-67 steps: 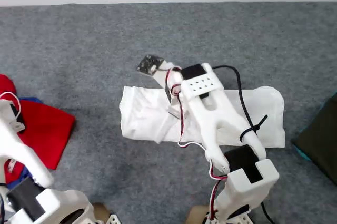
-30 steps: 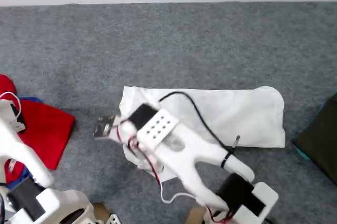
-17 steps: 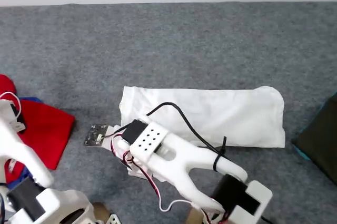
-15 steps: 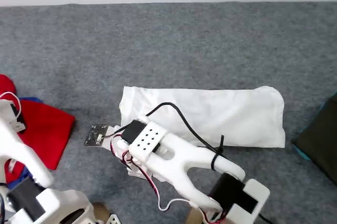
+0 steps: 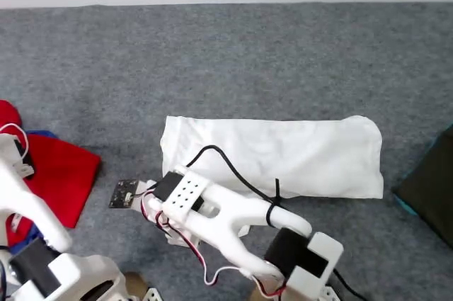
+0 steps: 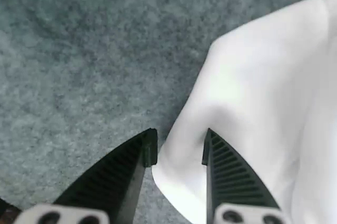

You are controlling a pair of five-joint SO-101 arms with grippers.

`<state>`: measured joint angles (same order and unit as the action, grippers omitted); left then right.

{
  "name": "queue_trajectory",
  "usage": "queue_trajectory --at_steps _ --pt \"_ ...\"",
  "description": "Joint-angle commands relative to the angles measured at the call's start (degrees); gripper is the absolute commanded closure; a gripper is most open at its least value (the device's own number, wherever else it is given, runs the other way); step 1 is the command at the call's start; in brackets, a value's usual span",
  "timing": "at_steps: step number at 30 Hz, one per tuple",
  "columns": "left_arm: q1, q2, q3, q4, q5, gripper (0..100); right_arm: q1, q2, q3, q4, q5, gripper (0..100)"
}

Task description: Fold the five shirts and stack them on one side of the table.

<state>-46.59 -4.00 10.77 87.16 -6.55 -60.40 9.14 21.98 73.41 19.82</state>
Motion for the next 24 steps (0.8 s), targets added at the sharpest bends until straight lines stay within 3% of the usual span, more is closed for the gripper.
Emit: queue_trajectory --at_steps 1,5,16,24 --pt "-0.44 -2.73 -0.22 -0.62 -0.53 93 -0.22 1.01 -0.35 -0.57 -0.09 88.3" --pt "-0.44 -2.73 -0.22 -0.62 -0.53 93 -0.22 1.8 -0.35 -1.19 0.09 99.4" --pt "-0.44 -2.73 -0.22 -0.7 -0.53 93 7.43 -7.52 -1.05 2.33 5.36 98.9" --pt "-0.44 -2.73 -0.22 -0.88 -0.53 93 15.25 -7.87 -11.25 5.58 9.58 98.9"
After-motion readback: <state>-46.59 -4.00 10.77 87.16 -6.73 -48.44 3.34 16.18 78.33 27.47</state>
